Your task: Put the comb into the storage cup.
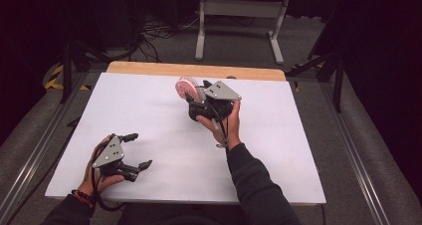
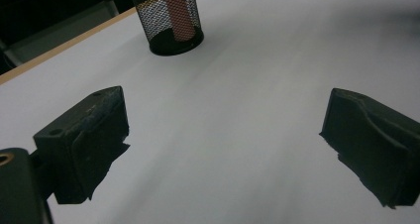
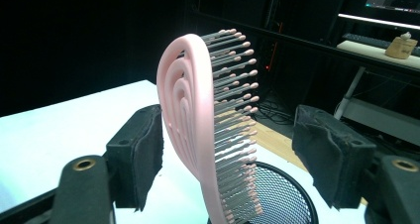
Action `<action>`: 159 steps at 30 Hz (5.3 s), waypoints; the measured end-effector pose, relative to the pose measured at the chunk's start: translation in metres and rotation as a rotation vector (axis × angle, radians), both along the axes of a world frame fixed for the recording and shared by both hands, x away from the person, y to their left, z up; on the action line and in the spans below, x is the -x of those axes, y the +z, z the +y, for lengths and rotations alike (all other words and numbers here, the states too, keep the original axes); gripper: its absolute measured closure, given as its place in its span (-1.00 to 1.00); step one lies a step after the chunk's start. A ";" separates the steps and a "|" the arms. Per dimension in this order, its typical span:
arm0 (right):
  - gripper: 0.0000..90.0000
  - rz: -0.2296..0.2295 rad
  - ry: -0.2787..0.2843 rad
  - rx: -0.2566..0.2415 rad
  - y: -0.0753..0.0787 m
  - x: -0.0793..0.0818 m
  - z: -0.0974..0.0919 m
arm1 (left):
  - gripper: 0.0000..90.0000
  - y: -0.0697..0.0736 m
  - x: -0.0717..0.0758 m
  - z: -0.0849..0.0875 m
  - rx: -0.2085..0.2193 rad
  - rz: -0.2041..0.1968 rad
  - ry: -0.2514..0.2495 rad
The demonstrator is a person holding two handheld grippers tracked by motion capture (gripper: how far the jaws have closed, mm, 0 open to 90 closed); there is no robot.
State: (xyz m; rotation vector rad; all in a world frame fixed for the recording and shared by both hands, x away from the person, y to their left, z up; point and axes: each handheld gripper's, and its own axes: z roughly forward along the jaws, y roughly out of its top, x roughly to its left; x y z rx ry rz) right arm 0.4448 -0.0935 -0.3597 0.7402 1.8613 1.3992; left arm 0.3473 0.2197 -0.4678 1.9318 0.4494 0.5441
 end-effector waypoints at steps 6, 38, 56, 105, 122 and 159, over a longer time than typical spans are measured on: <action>-0.41 -0.004 -0.010 0.009 0.002 0.001 -0.003 | -0.89 0.000 -0.001 0.000 0.000 -0.002 0.003; -0.67 -0.047 -0.010 0.020 0.004 0.015 -0.017 | -0.89 0.000 0.000 0.000 -0.002 0.000 0.003; -0.87 -0.081 0.010 0.033 0.004 0.025 -0.024 | -0.89 0.000 0.000 -0.001 -0.003 0.001 0.001; -0.87 -0.130 -0.015 0.076 -0.009 0.057 -0.048 | -0.89 -0.001 0.000 -0.002 -0.008 -0.004 -0.003; -0.86 -0.150 0.002 0.091 -0.008 0.074 -0.060 | -0.89 0.000 0.001 -0.002 -0.001 -0.009 0.000; -0.85 -0.169 0.009 0.163 -0.022 0.102 -0.082 | -0.89 -0.001 0.001 -0.003 -0.004 -0.004 -0.004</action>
